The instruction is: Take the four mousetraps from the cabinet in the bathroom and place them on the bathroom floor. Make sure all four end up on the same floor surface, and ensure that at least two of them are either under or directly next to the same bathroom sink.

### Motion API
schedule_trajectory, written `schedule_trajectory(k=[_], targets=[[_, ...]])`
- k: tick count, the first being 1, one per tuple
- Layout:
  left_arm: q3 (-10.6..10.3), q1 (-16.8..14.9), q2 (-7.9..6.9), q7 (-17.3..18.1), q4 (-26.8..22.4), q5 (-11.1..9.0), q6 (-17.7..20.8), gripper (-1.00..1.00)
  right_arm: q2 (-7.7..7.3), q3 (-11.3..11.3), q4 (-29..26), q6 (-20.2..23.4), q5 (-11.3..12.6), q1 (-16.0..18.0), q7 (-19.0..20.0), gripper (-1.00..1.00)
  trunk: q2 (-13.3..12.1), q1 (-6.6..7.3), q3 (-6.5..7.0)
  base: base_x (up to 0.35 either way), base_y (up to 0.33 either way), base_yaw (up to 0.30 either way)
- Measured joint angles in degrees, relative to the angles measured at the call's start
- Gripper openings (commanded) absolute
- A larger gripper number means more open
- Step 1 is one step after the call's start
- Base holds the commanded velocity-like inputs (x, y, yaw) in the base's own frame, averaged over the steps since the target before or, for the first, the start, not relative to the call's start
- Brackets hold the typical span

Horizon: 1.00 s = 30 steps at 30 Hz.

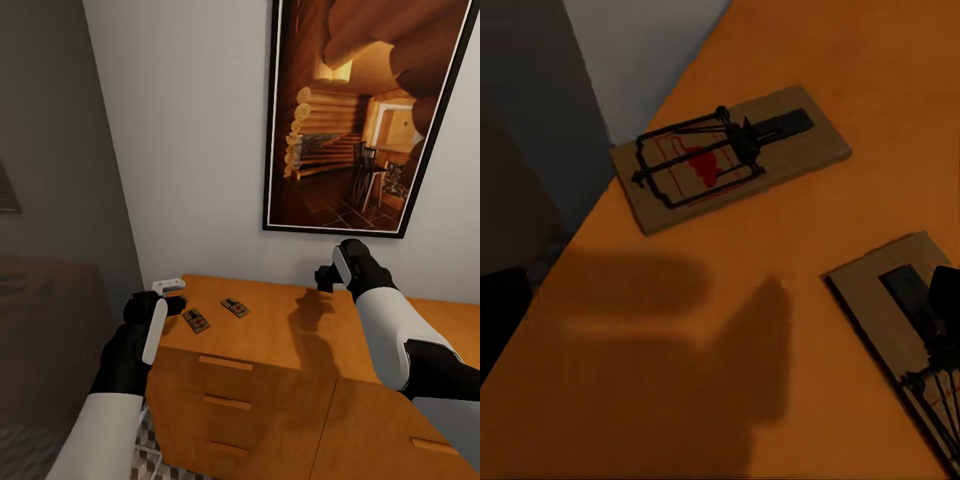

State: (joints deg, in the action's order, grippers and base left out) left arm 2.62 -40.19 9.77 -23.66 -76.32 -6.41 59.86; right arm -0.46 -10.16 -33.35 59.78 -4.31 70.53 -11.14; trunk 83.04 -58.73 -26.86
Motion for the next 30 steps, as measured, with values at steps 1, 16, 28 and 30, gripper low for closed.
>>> schedule_trajectory(k=[1, 16, 28, 30], targets=[[0.0, 0.0, 0.18, -2.1, 0.0, -0.5, 0.0, 1.0, 0.0, 0.0, 0.0, 0.0, 0.0, 0.0, 0.0, -1.0, 0.0, 0.0, 0.0, 0.0, 0.0, 0.0], [-0.5, 0.0, 0.19, -6.4, -0.3, -7.2, 0.0, 1.0, -0.1, 0.0, 0.0, 0.0, 0.0, 0.0, 0.0, -1.0, 0.0, 0.0, 0.0, 0.0, 0.0, 0.0], [-4.9, 0.0, 0.23, -6.4, -0.6, -10.1, 0.0, 1.0, -0.18, 0.0, 0.1, 0.0, -0.1, 0.0, 0.0, -1.0, 0.0, 0.0, 0.0, 0.0, -0.022, 0.0], [-5.4, 0.0, 0.22, -6.4, -0.6, -10.1, 0.0, 1.0, -0.17, 0.0, 0.1, 0.0, -0.1, 0.0, 0.0, -1.0, 0.0, 0.0, 0.0, 0.0, -0.174, 0.0]])
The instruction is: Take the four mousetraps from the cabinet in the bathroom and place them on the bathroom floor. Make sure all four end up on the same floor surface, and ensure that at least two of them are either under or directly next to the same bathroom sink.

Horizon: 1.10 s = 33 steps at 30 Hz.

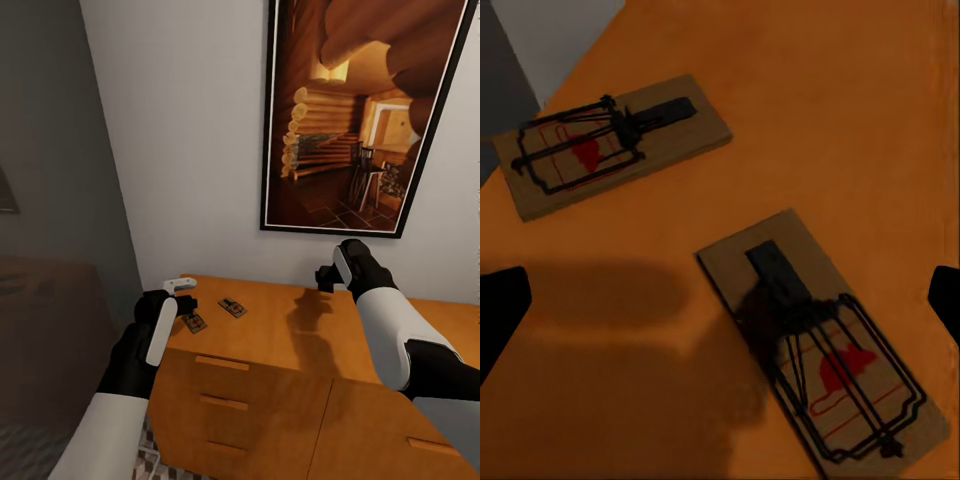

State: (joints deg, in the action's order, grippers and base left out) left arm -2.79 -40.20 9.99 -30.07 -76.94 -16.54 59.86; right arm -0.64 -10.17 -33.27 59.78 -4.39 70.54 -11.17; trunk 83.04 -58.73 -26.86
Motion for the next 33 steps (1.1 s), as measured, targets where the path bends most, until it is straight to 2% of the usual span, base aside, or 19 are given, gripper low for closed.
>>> schedule_trajectory(k=[8, 18, 23, 25, 26, 28, 29, 32, 33], targets=[[-0.9, 0.0, 0.0, 0.0, 0.0, -0.2, 0.0, 1.0, -0.1, 0.0, 0.0, 0.0, 0.0, 0.0, 0.0, -1.0, 0.0, 0.0, 0.0, 0.0, -0.212, 0.0], [-0.9, 0.0, 0.01, -0.2, 0.0, 0.0, 0.0, 1.0, -0.27, 0.0, 0.0, 0.0, 0.1, 0.0, 0.1, -1.0, 0.0, 0.0, 0.0, 0.0, -0.038, 0.0], [-0.6, 0.0, 0.01, -4.5, 0.2, 0.1, 0.0, 1.0, -0.24, 0.0, 0.0, 0.0, 0.1, 0.0, 0.1, -1.0, 0.0, 0.0, 0.0, 0.0, -0.004, 0.0], [-0.6, 0.0, 0.01, -8.5, 0.2, -0.2, 0.0, 1.0, -0.19, 0.0, 0.1, 0.0, 0.2, 0.0, 0.0, -1.0, 0.0, 0.0, 0.0, 0.0, -0.001, 0.0], [-0.6, 0.0, 0.01, -11.0, 0.1, -0.8, 0.0, 1.0, -0.16, 0.0, 0.1, 0.0, 0.2, 0.0, 0.0, -1.0, 0.0, 0.0, 0.0, 0.0, 0.0, 0.0], [-0.6, 0.0, 0.01, -13.1, 0.1, -2.0, -0.1, 1.0, -0.1, 0.0, 0.1, 0.0, 0.2, 0.0, 0.0, -1.0, 0.0, 0.0, 0.0, 0.0, 0.0, 0.0], [-0.6, 0.0, 0.01, -14.6, 0.1, -3.5, -0.1, 1.0, -0.07, 0.0, 0.1, 0.0, 0.3, 0.0, 0.0, -1.0, 0.0, 0.0, 0.0, 0.0, 0.0, 0.0], [-0.6, 0.0, 0.01, -16.1, -0.1, -6.3, -0.1, 1.0, -0.04, 0.0, 0.1, 0.0, 0.3, 0.0, 0.0, -1.0, 0.0, 0.0, 0.0, 0.0, 0.0, 0.0], [-0.6, 0.0, 0.01, -16.7, -0.2, -8.0, -0.2, 1.0, -0.05, 0.0, 0.1, 0.0, 0.3, 0.0, 0.0, -1.0, 0.0, 0.0, 0.0, 0.0, 0.0, 0.0]])
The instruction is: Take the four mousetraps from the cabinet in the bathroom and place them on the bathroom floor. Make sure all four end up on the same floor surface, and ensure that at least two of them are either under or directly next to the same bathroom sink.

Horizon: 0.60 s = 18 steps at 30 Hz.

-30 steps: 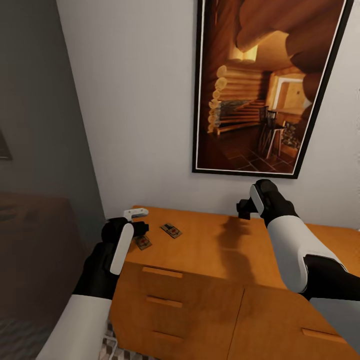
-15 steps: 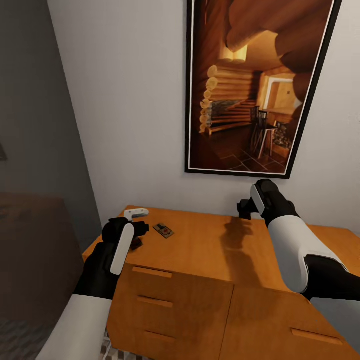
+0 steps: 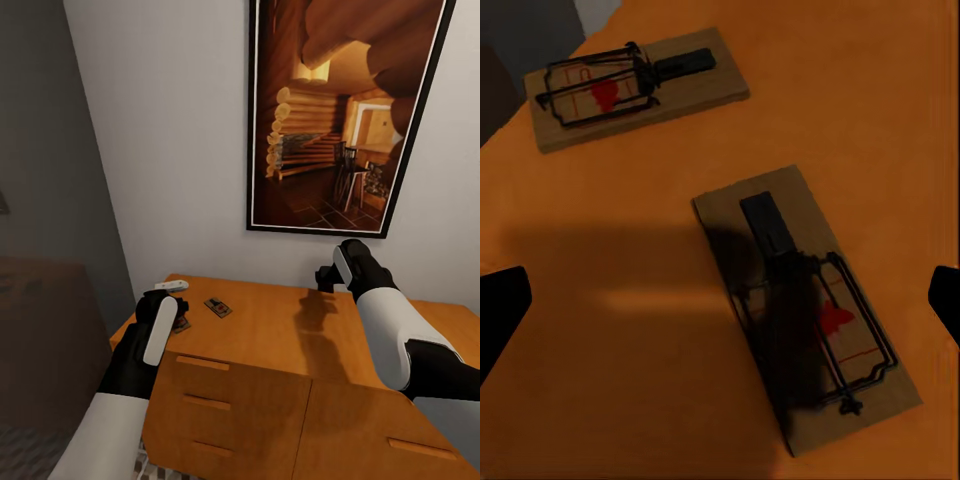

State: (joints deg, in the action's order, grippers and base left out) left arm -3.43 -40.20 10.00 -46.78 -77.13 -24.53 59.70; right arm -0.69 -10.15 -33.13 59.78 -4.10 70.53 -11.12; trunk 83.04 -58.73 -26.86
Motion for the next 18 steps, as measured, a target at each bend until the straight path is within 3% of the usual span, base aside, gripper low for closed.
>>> schedule_trajectory(k=[6, 18], targets=[[-0.1, 0.0, 0.0, -1.8, -0.1, -3.3, -0.1, 1.0, -0.16, 0.0, 0.0, 0.0, -0.1, 0.0, 0.0, -1.0, 0.0, 0.0, 0.0, 0.0, 0.0, 0.0], [-0.2, 0.0, 0.0, -2.8, -0.3, -4.1, -0.1, 1.0, 0.0, 0.0, 0.0, 0.0, 0.0, 0.0, 0.0, -1.0, 0.0, 0.0, 0.0, 0.0, -0.015, 0.0]])
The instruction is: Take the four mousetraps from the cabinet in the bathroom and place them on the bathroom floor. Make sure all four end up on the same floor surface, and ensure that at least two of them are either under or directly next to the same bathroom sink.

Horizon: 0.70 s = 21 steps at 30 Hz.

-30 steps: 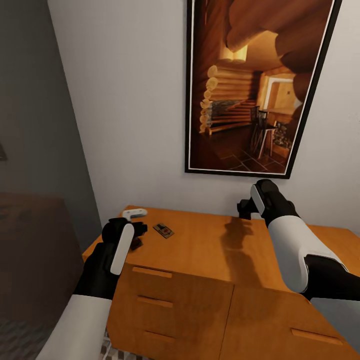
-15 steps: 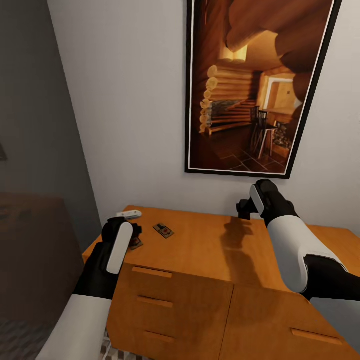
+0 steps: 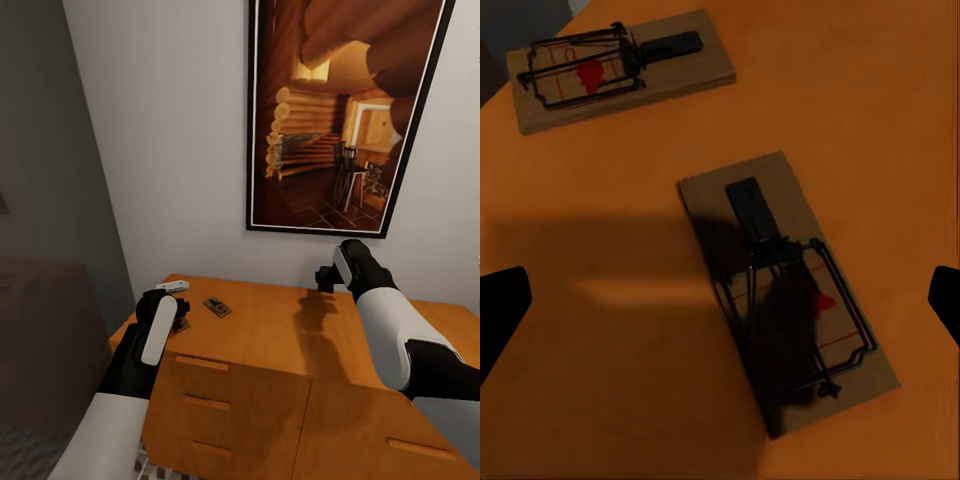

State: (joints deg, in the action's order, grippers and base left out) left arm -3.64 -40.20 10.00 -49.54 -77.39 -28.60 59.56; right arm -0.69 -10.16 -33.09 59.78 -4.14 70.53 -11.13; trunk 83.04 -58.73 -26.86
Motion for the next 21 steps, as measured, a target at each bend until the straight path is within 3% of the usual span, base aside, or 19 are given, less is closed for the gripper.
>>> schedule_trajectory(k=[7, 21], targets=[[0.0, 0.0, 0.0, 0.0, 0.0, 0.0, -0.1, 1.0, 0.03, 0.0, 0.0, 0.0, 0.0, 0.0, 0.0, -1.0, 0.0, 0.0, 0.0, 0.0, -0.15, 0.0], [0.0, 0.0, 0.0, -0.1, 0.0, 0.2, -0.2, 1.0, -0.14, 0.1, 3.5, 0.0, -0.2, 0.0, 0.1, -1.0, 0.0, 0.0, 0.0, 0.0, -0.016, 0.0]])
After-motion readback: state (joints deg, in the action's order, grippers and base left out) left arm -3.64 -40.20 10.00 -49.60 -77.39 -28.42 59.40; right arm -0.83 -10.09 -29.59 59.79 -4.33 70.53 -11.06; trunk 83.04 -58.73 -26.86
